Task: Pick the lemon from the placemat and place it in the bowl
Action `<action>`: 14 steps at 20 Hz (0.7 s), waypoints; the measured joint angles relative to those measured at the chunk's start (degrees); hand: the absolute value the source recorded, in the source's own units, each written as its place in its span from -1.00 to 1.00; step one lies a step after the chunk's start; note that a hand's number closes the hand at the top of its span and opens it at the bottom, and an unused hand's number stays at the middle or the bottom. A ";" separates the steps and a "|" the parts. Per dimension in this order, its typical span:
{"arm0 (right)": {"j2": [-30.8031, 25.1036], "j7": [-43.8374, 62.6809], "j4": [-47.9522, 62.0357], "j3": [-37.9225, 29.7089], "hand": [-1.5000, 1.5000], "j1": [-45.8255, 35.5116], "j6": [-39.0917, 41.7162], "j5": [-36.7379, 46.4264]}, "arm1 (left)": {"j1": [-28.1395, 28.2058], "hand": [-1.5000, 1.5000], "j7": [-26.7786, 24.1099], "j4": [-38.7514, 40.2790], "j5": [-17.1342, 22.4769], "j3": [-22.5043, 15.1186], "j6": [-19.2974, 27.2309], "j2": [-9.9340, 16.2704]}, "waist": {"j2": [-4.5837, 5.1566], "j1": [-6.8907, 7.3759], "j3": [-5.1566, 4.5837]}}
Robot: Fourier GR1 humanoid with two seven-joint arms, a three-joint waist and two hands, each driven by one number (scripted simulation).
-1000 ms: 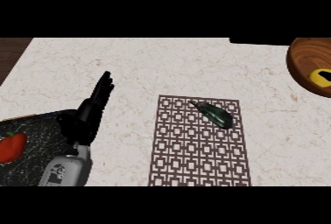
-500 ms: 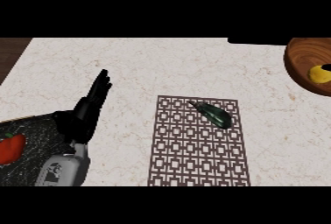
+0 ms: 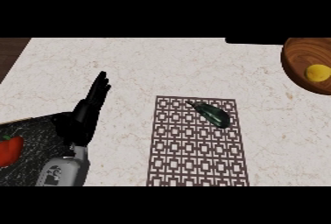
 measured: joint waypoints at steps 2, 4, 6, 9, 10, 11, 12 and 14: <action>-1.12 0.00 0.34 -0.97 -1.00 0.81 3.00 -1.18 | -0.31 0.00 0.37 0.15 0.04 0.20 0.05 0.01 | -0.05 -0.17 0.00; -2.61 -0.93 0.60 -1.80 -1.00 2.54 6.27 -2.16 | 0.69 0.00 -0.35 0.07 -0.31 -0.34 0.11 -0.33 | -0.07 -0.27 0.01; -3.76 -1.58 0.62 -2.24 -1.00 3.84 9.73 -2.85 | 0.99 0.00 -0.17 -0.22 -0.16 -0.19 -0.05 -0.16 | -0.13 -0.35 0.02; -3.79 -3.13 0.36 -2.58 -1.00 5.73 12.73 -3.50 | 0.50 0.00 0.54 -0.30 -0.79 -0.79 0.45 -0.72 | -0.13 -0.35 0.03; -3.82 -3.78 0.20 -2.53 -1.00 6.54 13.78 -3.58 | 0.56 0.00 0.23 0.11 -0.99 -1.04 0.60 -1.05 | -0.15 -0.44 0.03; -4.21 -4.26 0.11 -2.62 -1.00 7.19 14.69 -3.73 | 0.70 0.00 0.08 -0.05 -0.79 -0.83 0.35 -0.81 | -0.10 -0.33 0.05; -4.10 -4.87 0.01 -2.61 -1.00 8.25 15.02 -3.79 | 0.99 0.00 -0.28 0.19 -0.83 -0.76 0.30 -0.75 | -0.12 -0.38 0.03; -3.62 -5.81 -0.44 -2.52 -1.00 9.99 15.07 -3.91 | 0.57 0.00 -0.50 0.81 -0.54 -0.08 0.14 -0.46 | -0.16 -0.53 0.02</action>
